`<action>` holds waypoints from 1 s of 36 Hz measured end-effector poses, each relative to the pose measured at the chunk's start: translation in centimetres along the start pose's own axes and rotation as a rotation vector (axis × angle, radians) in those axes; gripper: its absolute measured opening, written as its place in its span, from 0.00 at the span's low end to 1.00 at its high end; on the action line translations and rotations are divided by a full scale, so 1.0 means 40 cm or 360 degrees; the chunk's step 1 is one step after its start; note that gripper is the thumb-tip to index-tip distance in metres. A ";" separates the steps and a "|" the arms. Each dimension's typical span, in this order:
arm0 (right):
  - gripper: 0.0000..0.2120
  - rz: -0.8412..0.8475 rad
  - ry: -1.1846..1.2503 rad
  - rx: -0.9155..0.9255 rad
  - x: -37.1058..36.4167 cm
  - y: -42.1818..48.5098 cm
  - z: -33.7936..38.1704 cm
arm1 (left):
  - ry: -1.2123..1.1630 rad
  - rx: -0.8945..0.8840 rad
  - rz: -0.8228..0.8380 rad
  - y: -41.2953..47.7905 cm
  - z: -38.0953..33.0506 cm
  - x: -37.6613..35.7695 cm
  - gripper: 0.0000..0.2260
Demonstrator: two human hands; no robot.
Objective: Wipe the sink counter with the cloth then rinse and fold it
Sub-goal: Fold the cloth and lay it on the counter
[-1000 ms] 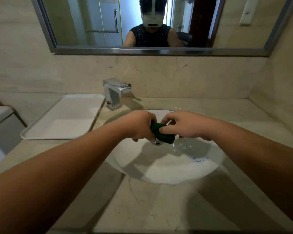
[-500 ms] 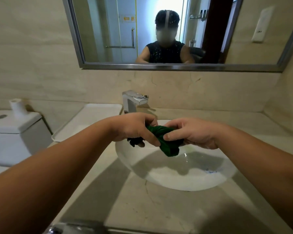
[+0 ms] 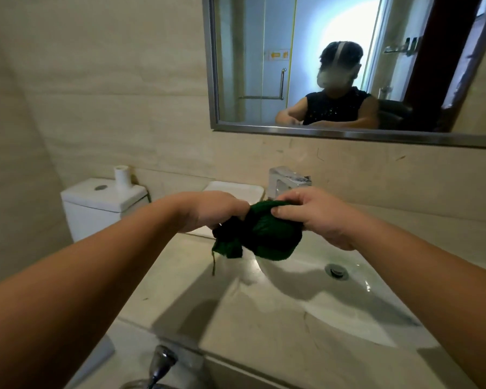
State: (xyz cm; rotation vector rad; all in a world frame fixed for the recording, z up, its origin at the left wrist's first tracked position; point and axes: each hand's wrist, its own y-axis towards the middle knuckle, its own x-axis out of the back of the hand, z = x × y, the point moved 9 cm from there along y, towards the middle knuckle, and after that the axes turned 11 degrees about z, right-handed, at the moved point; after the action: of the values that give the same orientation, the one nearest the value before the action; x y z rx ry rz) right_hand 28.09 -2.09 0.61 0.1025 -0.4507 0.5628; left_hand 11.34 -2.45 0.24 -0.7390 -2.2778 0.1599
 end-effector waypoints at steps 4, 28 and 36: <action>0.03 -0.0022 -0.0009 0.0048 -0.042 0.050 0.054 | 0.0134 -0.0017 -0.0259 -0.059 0.021 0.066 0.17; 0.23 0.0165 -0.0238 0.0251 -0.211 0.131 0.235 | -0.0480 -0.0183 -0.0482 -0.222 0.077 0.158 0.12; 0.07 -0.0050 -0.0221 0.0355 -0.172 0.168 0.239 | -0.0577 -0.0148 -0.0301 -0.241 0.095 0.160 0.24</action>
State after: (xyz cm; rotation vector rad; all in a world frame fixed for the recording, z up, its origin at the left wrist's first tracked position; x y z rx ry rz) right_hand 15.64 -1.85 6.00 0.3635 -0.5192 0.5756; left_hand 0.62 -6.50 4.39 -0.5720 -2.7017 0.1059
